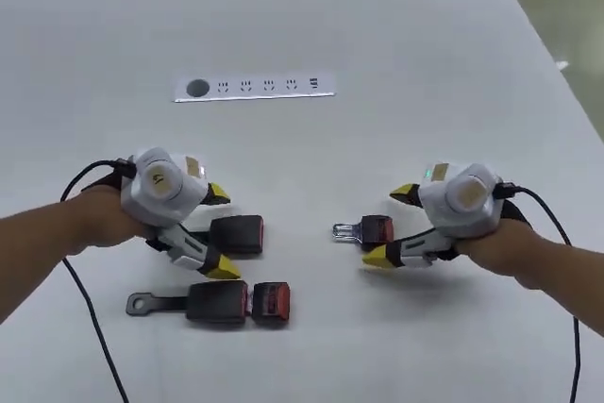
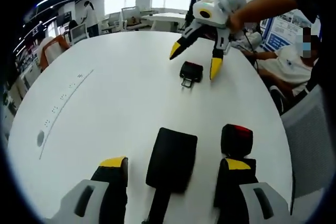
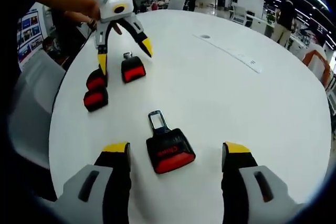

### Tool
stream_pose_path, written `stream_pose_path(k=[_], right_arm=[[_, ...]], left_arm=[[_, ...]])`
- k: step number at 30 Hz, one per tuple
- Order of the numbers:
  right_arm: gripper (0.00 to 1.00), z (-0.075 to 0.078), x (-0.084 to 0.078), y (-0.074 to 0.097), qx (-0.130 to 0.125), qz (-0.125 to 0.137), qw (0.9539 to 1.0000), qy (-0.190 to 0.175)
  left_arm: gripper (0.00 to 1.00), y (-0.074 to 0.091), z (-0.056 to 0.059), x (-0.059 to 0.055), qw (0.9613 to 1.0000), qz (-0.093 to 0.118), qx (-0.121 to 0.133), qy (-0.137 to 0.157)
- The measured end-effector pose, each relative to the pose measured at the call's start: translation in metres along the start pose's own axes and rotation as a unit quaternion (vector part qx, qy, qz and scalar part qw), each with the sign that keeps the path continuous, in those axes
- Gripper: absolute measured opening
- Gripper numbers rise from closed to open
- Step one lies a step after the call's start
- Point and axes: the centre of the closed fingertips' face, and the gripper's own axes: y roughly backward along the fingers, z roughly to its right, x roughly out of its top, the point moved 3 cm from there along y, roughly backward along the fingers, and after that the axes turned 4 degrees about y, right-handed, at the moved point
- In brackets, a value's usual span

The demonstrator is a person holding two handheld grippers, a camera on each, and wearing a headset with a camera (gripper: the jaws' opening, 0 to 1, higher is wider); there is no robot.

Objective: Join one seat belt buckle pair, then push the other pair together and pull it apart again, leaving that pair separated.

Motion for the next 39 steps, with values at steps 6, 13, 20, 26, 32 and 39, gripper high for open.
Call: stream_pose_path(k=[6,13,20,26,32,39], right_arm=[[0.79,0.0,-0.001,0.014,-0.064,0.038,0.9954,-0.061],[0.86,-0.009,0.002,0.035,-0.128,0.084,0.9838,-0.093],[0.9,-0.036,0.018,0.061,-0.17,0.129,0.9701,-0.115],[0.94,-0.054,0.024,0.077,-0.194,0.148,0.9624,-0.12],[0.95,-0.081,0.027,0.091,-0.201,0.158,0.9591,-0.121],[0.98,-0.106,0.023,0.104,-0.211,0.172,0.9544,-0.122]], left_arm=[[0.88,0.02,-0.004,-0.003,0.996,0.039,0.05,0.062],[0.98,0.056,0.001,-0.007,0.9809,0.094,0.116,0.124],[1.0,0.096,0.019,-0.019,0.9607,0.134,0.172,0.172],[1.0,0.124,0.043,-0.029,0.9469,0.162,0.193,0.199],[1.0,0.144,0.061,-0.048,0.9342,0.182,0.215,0.219],[1.0,0.165,0.084,-0.068,0.9179,0.214,0.237,0.236]])
